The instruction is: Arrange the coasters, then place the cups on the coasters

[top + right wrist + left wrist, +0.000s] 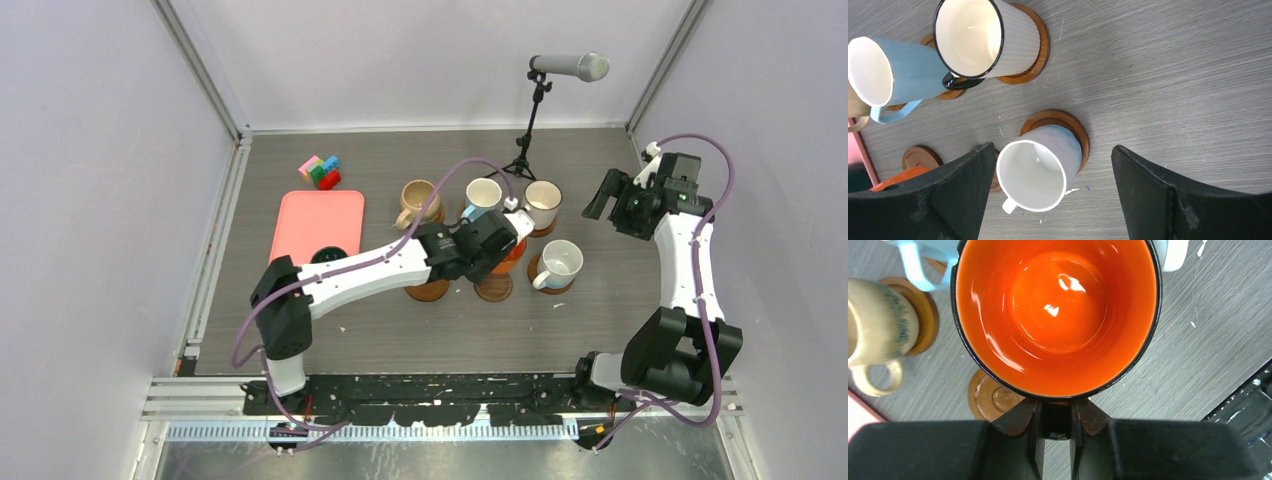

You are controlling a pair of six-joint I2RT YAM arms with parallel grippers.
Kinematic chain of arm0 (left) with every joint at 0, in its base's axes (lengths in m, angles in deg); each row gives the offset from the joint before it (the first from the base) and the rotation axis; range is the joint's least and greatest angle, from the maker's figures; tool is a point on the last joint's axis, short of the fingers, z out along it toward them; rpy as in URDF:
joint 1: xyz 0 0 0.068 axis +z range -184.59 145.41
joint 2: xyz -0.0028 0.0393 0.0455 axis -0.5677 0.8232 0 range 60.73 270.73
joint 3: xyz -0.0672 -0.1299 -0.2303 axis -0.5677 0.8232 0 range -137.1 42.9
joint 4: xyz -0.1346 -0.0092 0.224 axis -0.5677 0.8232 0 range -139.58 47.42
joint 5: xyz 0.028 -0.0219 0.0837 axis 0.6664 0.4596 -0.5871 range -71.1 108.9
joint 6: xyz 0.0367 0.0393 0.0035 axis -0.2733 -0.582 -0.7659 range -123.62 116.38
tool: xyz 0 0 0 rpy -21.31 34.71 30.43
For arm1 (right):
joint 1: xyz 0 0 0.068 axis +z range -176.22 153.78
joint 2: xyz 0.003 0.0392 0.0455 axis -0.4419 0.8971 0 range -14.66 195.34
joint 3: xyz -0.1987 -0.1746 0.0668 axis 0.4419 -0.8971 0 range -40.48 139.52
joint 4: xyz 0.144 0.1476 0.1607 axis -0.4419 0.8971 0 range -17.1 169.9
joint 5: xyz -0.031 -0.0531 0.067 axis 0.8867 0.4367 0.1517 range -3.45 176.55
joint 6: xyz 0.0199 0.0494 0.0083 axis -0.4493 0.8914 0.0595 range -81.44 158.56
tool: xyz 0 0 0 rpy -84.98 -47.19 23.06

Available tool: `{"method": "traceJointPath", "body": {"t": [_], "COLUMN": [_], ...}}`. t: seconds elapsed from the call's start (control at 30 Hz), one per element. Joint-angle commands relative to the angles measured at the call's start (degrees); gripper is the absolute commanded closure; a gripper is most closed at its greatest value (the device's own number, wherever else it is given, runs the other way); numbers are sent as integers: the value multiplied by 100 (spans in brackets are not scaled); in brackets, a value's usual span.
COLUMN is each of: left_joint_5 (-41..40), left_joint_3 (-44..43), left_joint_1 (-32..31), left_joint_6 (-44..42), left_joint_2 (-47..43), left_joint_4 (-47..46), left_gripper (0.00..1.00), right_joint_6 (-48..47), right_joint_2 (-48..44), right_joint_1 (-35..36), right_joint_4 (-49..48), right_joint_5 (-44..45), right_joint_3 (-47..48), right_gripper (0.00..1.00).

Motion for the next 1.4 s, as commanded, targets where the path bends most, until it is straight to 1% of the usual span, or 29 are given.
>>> {"method": "traceJointPath", "body": {"t": [0.0, 0.2, 0.43, 0.57, 0.73, 1.37], "left_joint_5": [-431, -413, -537, -440, -402, -20], "left_joint_3": [70, 571, 1068, 1198, 1326, 1274], "left_joint_1": [-148, -321, -379, -376, -368, -195], "left_joint_6": [404, 966, 1299, 1534, 1581, 1837], "left_joint_2": [-2, 172, 207, 290, 301, 672], "left_joint_4": [-945, -1358, -1919, -2089, -2325, -2135], "left_gripper": [100, 100, 100, 100, 100, 100], "right_joint_6": [-1, 70, 65, 49, 30, -4], "right_joint_2": [-148, -203, -216, -198, -241, -226], "right_joint_1": [-28, -26, -23, -27, -24, -23], "right_joint_4": [-374, -569, -573, -577, -578, -578], "right_joint_5": [294, 303, 289, 254, 259, 181], "right_joint_3": [-144, -325, -321, -323, -349, -359], "right_gripper": [10, 10, 10, 10, 10, 10]}}
